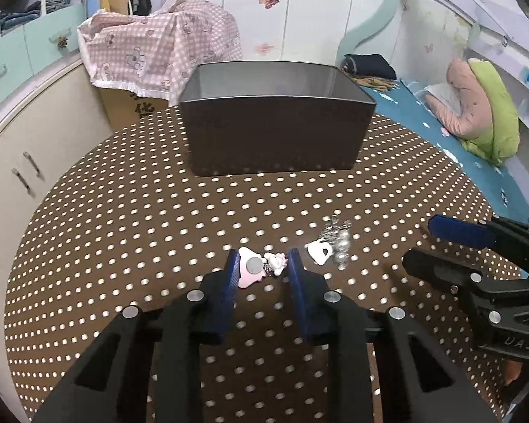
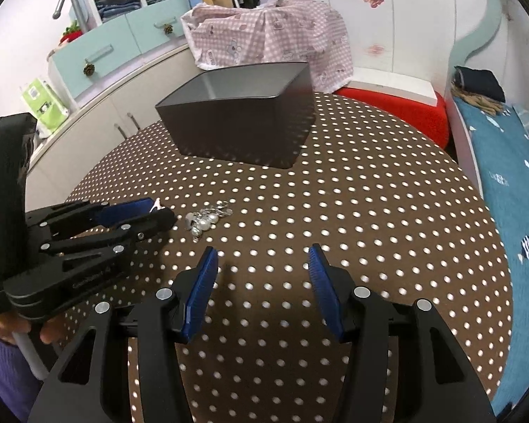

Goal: Organize jewelry

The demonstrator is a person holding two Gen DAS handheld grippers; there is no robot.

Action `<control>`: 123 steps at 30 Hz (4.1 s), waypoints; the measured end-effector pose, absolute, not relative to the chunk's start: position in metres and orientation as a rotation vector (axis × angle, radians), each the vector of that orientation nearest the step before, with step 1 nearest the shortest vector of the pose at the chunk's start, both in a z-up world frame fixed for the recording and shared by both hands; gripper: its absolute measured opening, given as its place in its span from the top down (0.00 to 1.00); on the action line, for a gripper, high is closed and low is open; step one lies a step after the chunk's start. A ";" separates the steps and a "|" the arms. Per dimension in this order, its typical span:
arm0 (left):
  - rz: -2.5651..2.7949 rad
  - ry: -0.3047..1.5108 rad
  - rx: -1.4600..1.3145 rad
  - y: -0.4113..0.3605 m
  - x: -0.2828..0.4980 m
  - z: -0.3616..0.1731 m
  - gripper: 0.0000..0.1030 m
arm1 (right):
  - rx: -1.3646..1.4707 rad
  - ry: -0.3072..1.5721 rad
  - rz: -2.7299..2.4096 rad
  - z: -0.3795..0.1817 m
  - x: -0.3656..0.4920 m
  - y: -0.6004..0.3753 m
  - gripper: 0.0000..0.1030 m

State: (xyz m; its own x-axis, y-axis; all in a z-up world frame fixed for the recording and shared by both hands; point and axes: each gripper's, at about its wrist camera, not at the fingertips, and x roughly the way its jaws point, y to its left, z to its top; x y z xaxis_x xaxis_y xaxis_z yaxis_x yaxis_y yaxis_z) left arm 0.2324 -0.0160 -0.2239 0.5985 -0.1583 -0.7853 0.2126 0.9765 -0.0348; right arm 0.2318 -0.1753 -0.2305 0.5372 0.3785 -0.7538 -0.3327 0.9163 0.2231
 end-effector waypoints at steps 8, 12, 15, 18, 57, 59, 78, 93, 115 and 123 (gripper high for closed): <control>-0.203 0.900 0.005 0.010 0.225 -0.223 0.75 | 0.012 0.903 0.467 -0.230 0.240 -0.140 0.49; -0.201 0.893 -0.026 0.022 0.222 -0.220 0.75 | -0.010 0.907 0.471 -0.231 0.244 -0.125 0.49; -0.204 0.890 -0.036 0.026 0.221 -0.219 0.75 | -0.037 0.908 0.458 -0.230 0.247 -0.116 0.49; -0.212 0.889 -0.048 0.028 0.220 -0.219 0.75 | -0.068 0.918 0.445 -0.232 0.251 -0.110 0.58; -0.429 0.720 -0.046 0.002 0.291 -0.085 0.75 | -0.095 0.590 0.400 -0.052 0.273 -0.146 0.90; -0.430 0.731 -0.049 0.002 0.301 -0.082 0.75 | -0.098 0.585 0.398 -0.045 0.280 -0.146 0.90; -0.405 0.928 -0.030 -0.011 0.365 -0.152 0.74 | -0.071 0.720 0.397 -0.105 0.345 -0.137 0.90; -0.386 0.956 -0.059 -0.009 0.373 -0.167 0.65 | -0.059 0.783 0.401 -0.137 0.355 -0.135 0.90; -0.282 0.811 -0.070 0.015 0.321 -0.121 0.25 | -0.029 0.689 0.361 -0.100 0.308 -0.152 0.54; -0.232 0.620 -0.053 0.021 0.242 -0.070 0.11 | -0.045 0.559 0.294 -0.058 0.229 -0.157 0.38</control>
State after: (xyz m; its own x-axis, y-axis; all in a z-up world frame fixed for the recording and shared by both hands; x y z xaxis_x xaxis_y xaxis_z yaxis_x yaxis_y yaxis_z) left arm 0.2415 0.0208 -0.0702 0.7890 -0.2316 -0.5691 0.1998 0.9726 -0.1188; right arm 0.2293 -0.1572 -0.0582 0.8073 0.2628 -0.5283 -0.2869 0.9572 0.0376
